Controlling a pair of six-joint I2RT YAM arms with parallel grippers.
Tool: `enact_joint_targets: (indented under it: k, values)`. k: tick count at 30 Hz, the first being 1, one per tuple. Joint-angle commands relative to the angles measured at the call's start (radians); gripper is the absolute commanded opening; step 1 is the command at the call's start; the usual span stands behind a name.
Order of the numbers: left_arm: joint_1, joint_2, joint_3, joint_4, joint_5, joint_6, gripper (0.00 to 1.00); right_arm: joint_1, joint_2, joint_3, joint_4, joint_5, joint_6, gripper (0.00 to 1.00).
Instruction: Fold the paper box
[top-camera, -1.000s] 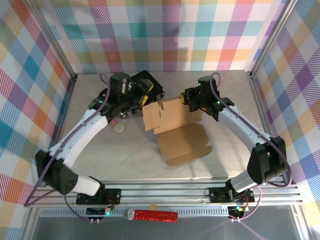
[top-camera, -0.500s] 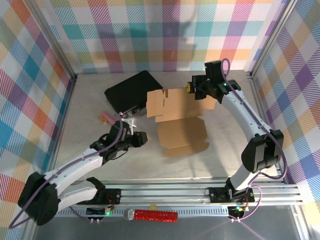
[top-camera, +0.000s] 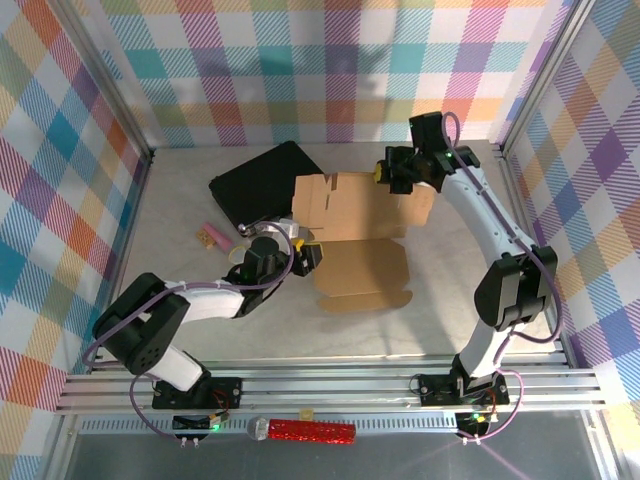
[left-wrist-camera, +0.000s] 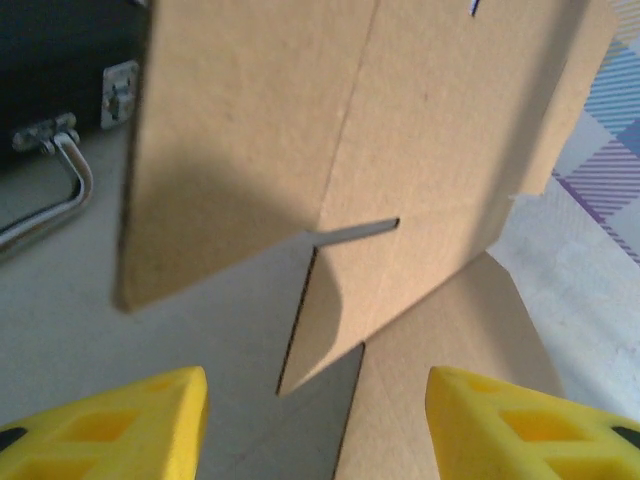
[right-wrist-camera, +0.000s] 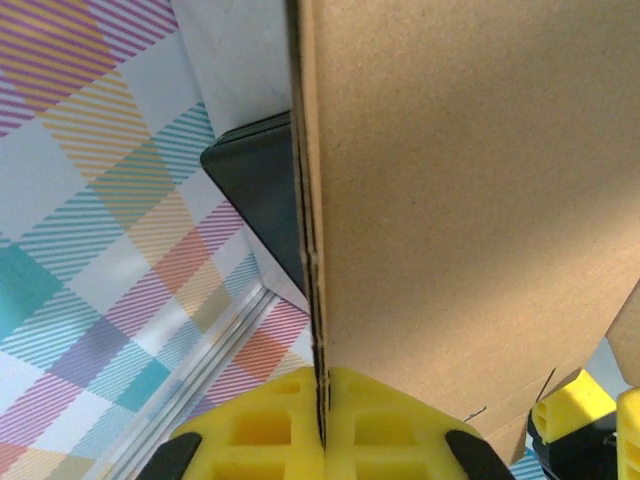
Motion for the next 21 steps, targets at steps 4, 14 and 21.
enact_joint_targets:
  k: [4,14,21]
  values:
    - [-0.008,0.08,0.087,0.125,-0.025,0.069,0.58,-0.031,0.025,0.09,-0.061,-0.055,0.033,0.0]
    - [-0.019,0.121,0.182,0.087,-0.137,0.141,0.39,-0.039,0.044,0.116,-0.069,-0.074,0.054,0.0]
    - [-0.028,0.083,0.178,0.023,-0.192,0.268,0.53,-0.062,0.072,0.134,-0.067,-0.093,0.063,0.0]
